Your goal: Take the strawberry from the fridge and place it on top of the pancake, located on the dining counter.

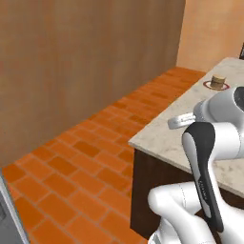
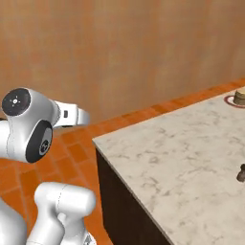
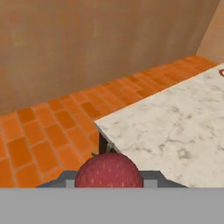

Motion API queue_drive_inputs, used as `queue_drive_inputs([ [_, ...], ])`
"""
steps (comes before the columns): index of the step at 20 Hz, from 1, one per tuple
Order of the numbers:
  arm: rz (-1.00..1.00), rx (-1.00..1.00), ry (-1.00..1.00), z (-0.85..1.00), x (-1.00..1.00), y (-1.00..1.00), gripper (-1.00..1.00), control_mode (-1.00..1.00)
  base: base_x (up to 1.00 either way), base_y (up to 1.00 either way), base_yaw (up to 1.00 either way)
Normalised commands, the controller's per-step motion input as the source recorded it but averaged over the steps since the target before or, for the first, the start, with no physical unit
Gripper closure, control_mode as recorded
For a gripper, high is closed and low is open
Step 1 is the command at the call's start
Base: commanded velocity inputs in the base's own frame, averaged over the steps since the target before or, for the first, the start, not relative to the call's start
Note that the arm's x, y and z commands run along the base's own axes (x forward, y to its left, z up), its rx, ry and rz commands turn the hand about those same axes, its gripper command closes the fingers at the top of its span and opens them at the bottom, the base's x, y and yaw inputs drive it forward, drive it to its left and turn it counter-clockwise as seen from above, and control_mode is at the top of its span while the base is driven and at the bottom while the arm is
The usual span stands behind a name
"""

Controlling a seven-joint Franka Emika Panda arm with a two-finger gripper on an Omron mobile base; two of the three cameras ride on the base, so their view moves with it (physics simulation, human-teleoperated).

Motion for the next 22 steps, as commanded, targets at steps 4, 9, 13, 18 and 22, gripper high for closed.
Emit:
queue_drive_inputs([
  [4,0.00,0.00,0.00,0.00,0.00,0.00,1.00,1.00,1.00,0.65,0.04],
  [9,0.00,0.00,0.00,0.00,0.00,0.00,1.00,1.00,0.94,0.28,0.40],
  [13,0.00,0.00,0.00,0.00,0.00,0.00,1.00,1.00,0.95,0.17,0.49],
  [18,0.00,0.00,0.00,0.00,0.00,0.00,1.00,1.00,1.00,0.01,0.23],
  [22,0.00,0.00,0.00,0.00,0.00,0.00,1.00,1.00,1.00,0.00,-0.07],
])
